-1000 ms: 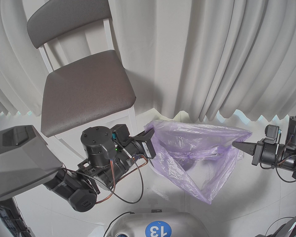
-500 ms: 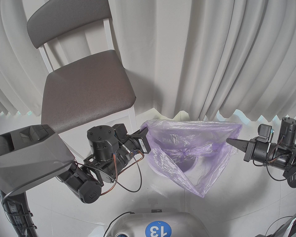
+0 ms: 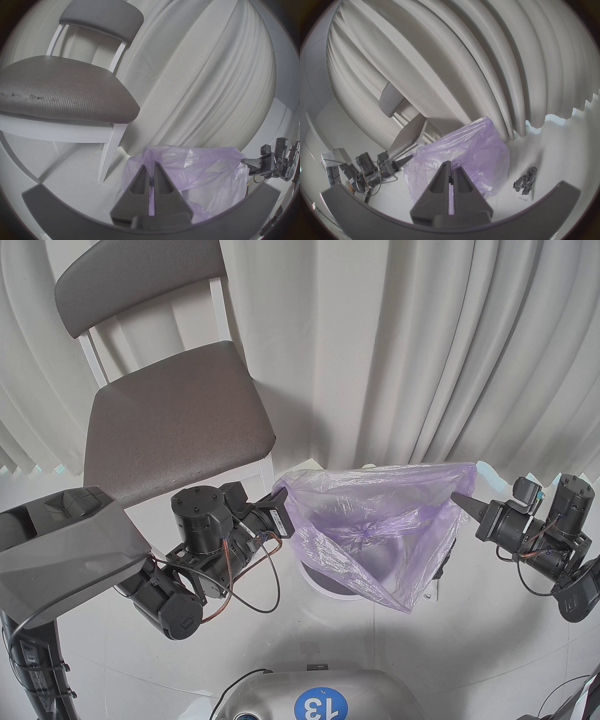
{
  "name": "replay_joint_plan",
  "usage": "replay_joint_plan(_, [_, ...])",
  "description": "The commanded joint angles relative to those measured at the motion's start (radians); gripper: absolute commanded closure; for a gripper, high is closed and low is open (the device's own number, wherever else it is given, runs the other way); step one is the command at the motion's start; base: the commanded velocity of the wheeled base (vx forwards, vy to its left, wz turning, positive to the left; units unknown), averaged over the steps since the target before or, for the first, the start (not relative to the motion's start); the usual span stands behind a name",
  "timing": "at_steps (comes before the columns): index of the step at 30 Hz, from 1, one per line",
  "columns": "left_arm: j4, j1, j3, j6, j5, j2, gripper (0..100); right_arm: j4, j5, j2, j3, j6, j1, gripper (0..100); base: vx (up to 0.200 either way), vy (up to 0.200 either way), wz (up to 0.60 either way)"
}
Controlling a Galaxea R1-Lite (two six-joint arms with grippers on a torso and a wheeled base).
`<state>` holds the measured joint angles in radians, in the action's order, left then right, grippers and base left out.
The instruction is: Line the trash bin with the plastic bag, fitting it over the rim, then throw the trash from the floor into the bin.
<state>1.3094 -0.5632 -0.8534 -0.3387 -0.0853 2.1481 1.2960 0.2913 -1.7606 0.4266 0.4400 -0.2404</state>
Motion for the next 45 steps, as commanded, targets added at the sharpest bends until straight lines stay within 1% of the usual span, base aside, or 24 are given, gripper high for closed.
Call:
replay_joint_plan(1, [0.001,0.006,-0.004,0.003,-0.004,0.007,100,0.039,-0.027,-0.109,-0.002,0.013,-0.026,100,0.000,0.000,0.00])
replay_joint_plan(8, [-0.001,0.003,0.005,0.007,-0.004,0.006,100,0.032,-0.027,-0.117,-0.003,0.011,-0.031,100,0.000,0.000,0.00])
replay_joint_plan(14, [-0.007,-0.018,0.022,0.007,-0.002,0.006,100,0.011,-0.029,-0.111,-0.012,0.003,-0.036,100,0.000,0.000,0.00])
replay_joint_plan(16, [-0.015,-0.024,0.025,0.007,-0.002,0.007,100,-0.040,-0.027,-0.106,-0.014,-0.012,-0.031,100,0.000,0.000,0.00])
replay_joint_plan(19, [-0.019,-0.030,0.030,0.015,-0.002,0.026,100,-0.159,-0.027,-0.097,-0.005,-0.063,-0.031,100,0.000,0.000,0.00])
replay_joint_plan(21, [-0.021,-0.035,0.039,0.033,-0.002,0.041,100,-0.196,-0.027,-0.094,-0.002,-0.075,-0.033,100,0.000,0.000,0.00])
replay_joint_plan(26, [-0.009,-0.058,0.053,0.047,-0.001,0.070,100,-0.199,-0.027,-0.092,-0.011,-0.087,-0.036,100,0.000,0.000,0.00])
replay_joint_plan(32, [-0.007,-0.060,0.051,0.058,-0.010,0.098,100,-0.205,-0.027,-0.094,-0.029,-0.127,-0.034,100,0.000,0.000,0.00])
replay_joint_plan(35, [-0.007,-0.058,0.048,0.083,-0.022,0.116,100,-0.205,-0.027,-0.094,-0.038,-0.142,-0.036,100,0.000,0.000,0.00])
replay_joint_plan(36, [0.001,-0.057,0.036,0.178,-0.105,0.165,100,-0.204,-0.027,-0.095,-0.048,-0.162,-0.036,100,0.000,0.000,0.00])
replay_joint_plan(38, [0.048,-0.057,0.025,0.236,-0.175,0.211,100,-0.205,-0.027,-0.094,-0.049,-0.168,-0.037,100,0.000,0.000,0.00])
replay_joint_plan(39, [0.093,-0.057,0.025,0.262,-0.195,0.234,100,-0.204,-0.027,-0.094,-0.049,-0.168,-0.037,100,0.000,0.000,0.00])
replay_joint_plan(42, [0.192,-0.050,0.042,0.353,-0.195,0.276,100,-0.204,-0.027,-0.094,-0.052,-0.168,-0.037,100,0.000,0.000,0.00])
replay_joint_plan(45, [0.218,-0.046,0.042,0.382,-0.195,0.292,100,-0.205,-0.027,-0.094,-0.052,-0.168,-0.037,100,0.000,0.000,0.00])
